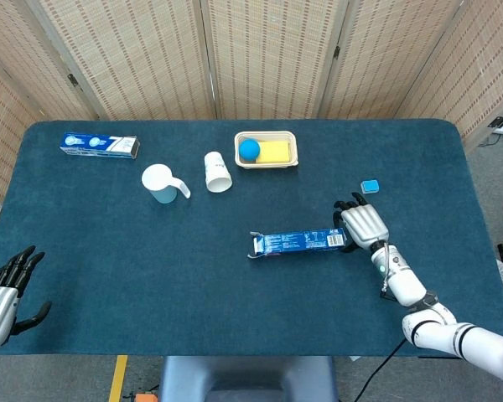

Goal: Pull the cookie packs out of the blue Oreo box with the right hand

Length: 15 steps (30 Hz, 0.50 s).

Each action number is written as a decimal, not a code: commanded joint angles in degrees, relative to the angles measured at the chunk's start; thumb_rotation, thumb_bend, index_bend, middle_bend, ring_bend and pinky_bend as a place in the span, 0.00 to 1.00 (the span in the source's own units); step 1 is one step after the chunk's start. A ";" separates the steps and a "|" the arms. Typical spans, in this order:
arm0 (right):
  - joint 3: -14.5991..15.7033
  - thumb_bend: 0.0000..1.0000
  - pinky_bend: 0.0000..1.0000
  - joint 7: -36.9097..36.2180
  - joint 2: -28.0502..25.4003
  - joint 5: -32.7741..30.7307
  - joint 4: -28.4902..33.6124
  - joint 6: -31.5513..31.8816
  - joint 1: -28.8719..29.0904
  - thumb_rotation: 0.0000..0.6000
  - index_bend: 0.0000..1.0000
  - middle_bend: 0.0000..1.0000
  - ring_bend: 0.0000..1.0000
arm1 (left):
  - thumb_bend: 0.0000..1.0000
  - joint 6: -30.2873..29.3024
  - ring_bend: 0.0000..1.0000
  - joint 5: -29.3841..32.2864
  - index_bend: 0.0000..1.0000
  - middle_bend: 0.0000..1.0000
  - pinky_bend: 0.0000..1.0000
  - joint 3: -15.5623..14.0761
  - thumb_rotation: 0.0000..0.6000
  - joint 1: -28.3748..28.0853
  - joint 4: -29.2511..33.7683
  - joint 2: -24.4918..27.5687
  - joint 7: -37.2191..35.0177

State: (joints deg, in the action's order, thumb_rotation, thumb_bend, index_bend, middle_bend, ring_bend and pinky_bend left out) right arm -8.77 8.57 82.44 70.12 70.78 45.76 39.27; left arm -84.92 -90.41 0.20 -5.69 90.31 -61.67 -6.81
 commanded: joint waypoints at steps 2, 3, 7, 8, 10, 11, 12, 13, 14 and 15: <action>1.07 0.13 0.06 1.99 -5.00 2.67 6.41 2.01 -0.51 1.00 0.52 0.24 0.24 | 0.36 0.51 0.07 -0.57 0.02 0.01 0.19 -0.52 1.00 -0.23 -0.14 0.53 -1.00; 1.14 0.13 0.06 2.46 -6.29 2.78 8.06 2.09 -0.56 1.00 0.53 0.24 0.24 | 0.36 0.73 0.07 -0.48 0.02 0.01 0.19 -0.55 1.00 -0.31 -0.13 0.57 -0.96; 0.91 0.13 0.06 5.35 -12.66 0.69 14.58 -0.17 0.33 1.00 0.53 0.24 0.24 | 0.36 1.74 0.07 -0.11 0.02 0.01 0.19 -0.71 1.00 -0.65 0.26 0.79 -0.53; 0.86 0.13 0.06 5.96 -13.80 0.16 15.37 -1.03 0.79 1.00 0.54 0.24 0.24 | 0.36 1.93 0.07 -0.05 0.01 0.01 0.19 -0.73 1.00 -0.73 0.30 0.82 -0.41; 0.80 0.13 0.06 7.35 -15.60 -1.32 16.15 -2.81 1.80 1.00 0.54 0.24 0.24 | 0.36 2.39 0.07 0.32 0.01 0.01 0.19 -0.69 1.00 -0.89 0.42 0.82 -0.09; 0.89 0.13 0.06 7.88 -16.12 -1.99 16.22 -3.54 2.18 1.00 0.54 0.24 0.24 | 0.36 2.59 0.07 0.51 0.01 0.01 0.19 -0.67 1.00 -0.95 0.47 0.82 0.07; 0.95 0.13 0.06 8.20 -16.56 -2.74 16.18 -4.25 2.55 1.00 0.54 0.24 0.23 | 0.36 2.85 0.07 0.73 0.01 0.01 0.19 -0.63 1.00 -1.04 0.52 0.83 0.20; 1.00 0.13 0.06 8.18 -16.78 -3.14 16.03 -4.59 2.72 1.00 0.54 0.24 0.23 | 0.36 3.04 0.07 0.91 0.01 0.01 0.19 -0.62 1.00 -1.09 0.54 0.86 0.22; 1.06 0.13 0.06 7.98 -16.99 -3.43 15.85 -4.90 2.82 1.00 0.54 0.24 0.22 | 0.36 3.25 0.07 1.14 0.01 0.01 0.19 -0.59 1.00 -1.15 0.54 0.88 0.25; 1.16 0.13 0.06 7.56 -17.35 -3.69 15.64 -5.29 2.89 1.00 0.54 0.24 0.22 | 0.36 3.57 0.07 1.50 0.01 0.01 0.19 -0.53 1.00 -1.24 0.54 0.90 0.33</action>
State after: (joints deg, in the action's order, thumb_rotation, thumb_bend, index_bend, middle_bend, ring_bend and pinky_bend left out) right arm -7.75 16.29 65.51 66.84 86.47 40.94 41.84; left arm -81.49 -89.06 -0.37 -6.86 90.84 -60.79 -6.54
